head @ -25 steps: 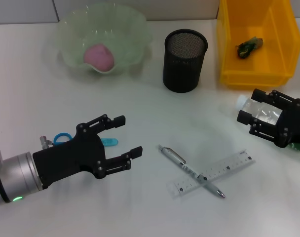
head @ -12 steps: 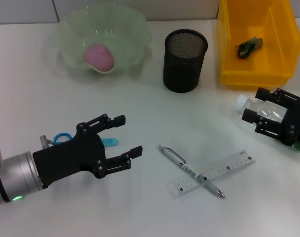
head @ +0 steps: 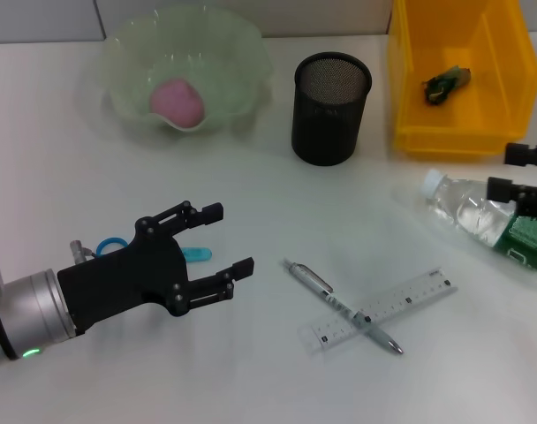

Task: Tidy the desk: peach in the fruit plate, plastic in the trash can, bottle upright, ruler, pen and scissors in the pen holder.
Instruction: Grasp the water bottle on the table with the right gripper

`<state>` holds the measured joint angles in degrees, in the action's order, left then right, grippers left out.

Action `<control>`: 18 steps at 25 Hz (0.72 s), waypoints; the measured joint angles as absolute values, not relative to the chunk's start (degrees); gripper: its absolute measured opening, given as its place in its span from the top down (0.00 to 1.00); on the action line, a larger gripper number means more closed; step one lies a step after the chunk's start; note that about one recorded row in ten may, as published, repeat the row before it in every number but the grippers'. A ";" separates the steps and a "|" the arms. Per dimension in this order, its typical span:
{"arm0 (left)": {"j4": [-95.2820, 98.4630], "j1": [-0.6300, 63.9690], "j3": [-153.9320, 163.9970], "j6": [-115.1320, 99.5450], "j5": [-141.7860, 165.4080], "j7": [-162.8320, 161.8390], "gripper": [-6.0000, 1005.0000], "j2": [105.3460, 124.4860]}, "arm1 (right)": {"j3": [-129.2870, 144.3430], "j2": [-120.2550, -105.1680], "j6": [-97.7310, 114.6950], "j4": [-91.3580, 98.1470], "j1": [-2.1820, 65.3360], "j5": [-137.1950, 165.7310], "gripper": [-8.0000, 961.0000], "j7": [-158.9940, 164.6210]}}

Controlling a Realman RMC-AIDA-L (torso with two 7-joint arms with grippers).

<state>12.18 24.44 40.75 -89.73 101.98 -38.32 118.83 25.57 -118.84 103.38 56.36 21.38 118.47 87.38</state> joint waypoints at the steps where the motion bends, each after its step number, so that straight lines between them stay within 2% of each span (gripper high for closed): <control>1: 12.20 24.43 40.68 -89.74 101.97 -38.32 0.20 118.83 | 25.57 -118.49 104.40 60.53 22.43 121.45 0.24 91.45; 5: 12.28 24.43 40.58 -89.65 101.73 -38.32 0.20 118.82 | 25.56 -117.57 106.34 65.34 24.74 126.60 0.24 96.51; 6: 12.29 24.41 40.58 -89.61 101.60 -38.32 0.20 118.82 | 25.58 -116.82 107.82 67.51 26.77 130.39 0.24 99.38; 7: 12.29 24.41 40.58 -89.61 101.60 -38.32 0.20 118.82 | 25.58 -116.82 107.82 67.51 26.77 130.39 0.24 99.38; 12: 12.30 24.34 40.58 -89.52 101.46 -38.32 0.20 118.82 | 27.48 -114.67 109.63 70.33 33.10 142.19 0.24 105.03; 18: 12.14 24.40 40.49 -89.40 101.34 -37.92 0.20 118.84 | 32.59 -113.44 109.33 70.44 38.28 152.26 0.24 109.08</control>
